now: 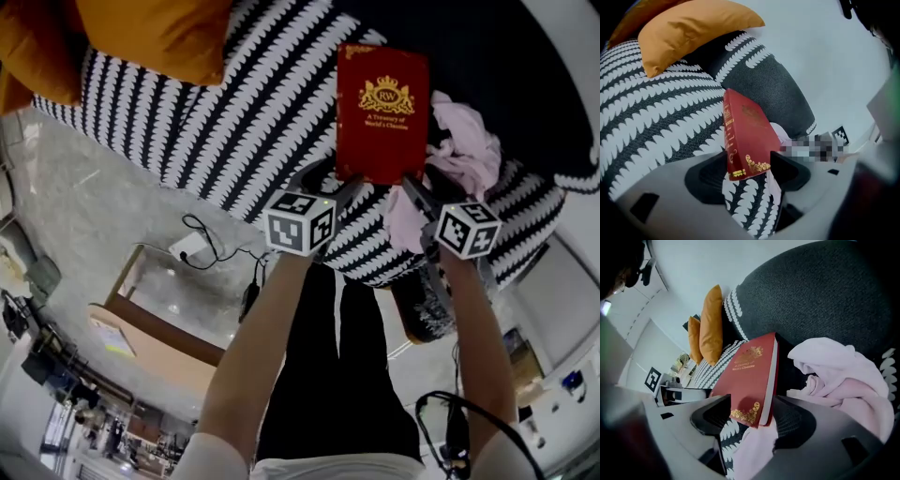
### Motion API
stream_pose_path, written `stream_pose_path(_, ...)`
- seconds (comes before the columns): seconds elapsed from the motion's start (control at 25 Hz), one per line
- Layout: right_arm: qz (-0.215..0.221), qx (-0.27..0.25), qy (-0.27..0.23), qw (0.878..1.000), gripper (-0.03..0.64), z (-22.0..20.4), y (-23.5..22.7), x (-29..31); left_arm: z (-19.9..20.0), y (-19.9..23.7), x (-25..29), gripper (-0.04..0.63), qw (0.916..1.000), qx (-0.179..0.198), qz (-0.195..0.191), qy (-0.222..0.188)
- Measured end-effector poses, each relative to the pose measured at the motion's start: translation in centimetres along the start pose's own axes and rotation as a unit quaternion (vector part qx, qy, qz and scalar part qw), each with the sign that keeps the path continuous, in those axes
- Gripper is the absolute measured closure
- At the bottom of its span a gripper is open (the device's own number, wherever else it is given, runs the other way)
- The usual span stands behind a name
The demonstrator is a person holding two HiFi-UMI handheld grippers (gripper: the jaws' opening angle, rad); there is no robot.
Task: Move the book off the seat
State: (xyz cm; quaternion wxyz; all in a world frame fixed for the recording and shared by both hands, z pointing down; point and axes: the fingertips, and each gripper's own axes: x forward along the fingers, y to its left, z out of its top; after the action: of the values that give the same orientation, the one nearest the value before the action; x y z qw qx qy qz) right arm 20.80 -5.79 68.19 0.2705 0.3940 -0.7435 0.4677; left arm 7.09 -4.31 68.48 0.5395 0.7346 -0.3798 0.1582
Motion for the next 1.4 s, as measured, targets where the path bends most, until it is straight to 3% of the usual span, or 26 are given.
stream_pose_path(0.16,0.013,0.019,0.001,1.000,0.310,-0.5,-1.0,0.9,-0.7,-0.2,2.4,0.270,0.9998,-0.011,-0.009,0.012)
stream_pose_path(0.32,0.013,0.030,0.022,0.999,0.305,-1.2,-0.4,1.7,-1.1,0.2,3.2,0.272,0.9989,-0.039,-0.023,0.015)
stream_pose_path(0.64,0.006,-0.016,0.024,1.000,0.316,-0.6,2.0,0.7,-0.9,-0.4,0.8,0.295,0.9993,-0.035,-0.004,-0.005)
stream_pose_path(0.88,0.020,-0.032,0.021,0.999,0.318,-2.7,3.0,-2.1,-3.9,-3.0,-1.6,0.296,0.9993,-0.034,0.006,-0.012)
stream_pose_path(1.04,0.029,-0.056,0.015,0.998,0.318,-2.0,3.7,-2.3,-3.0,-2.8,-2.0,0.296,0.9980,-0.039,0.010,-0.048)
stream_pose_path(1.24,0.033,-0.056,0.020,0.998,0.318,-2.6,7.0,-5.5,-3.7,-5.0,-6.2,0.296,0.9976,-0.045,0.014,-0.051)
stream_pose_path(1.4,0.046,-0.092,0.006,0.995,0.318,-0.2,8.4,-7.2,-1.7,-6.8,-8.1,0.296,0.9957,-0.033,0.020,-0.084)
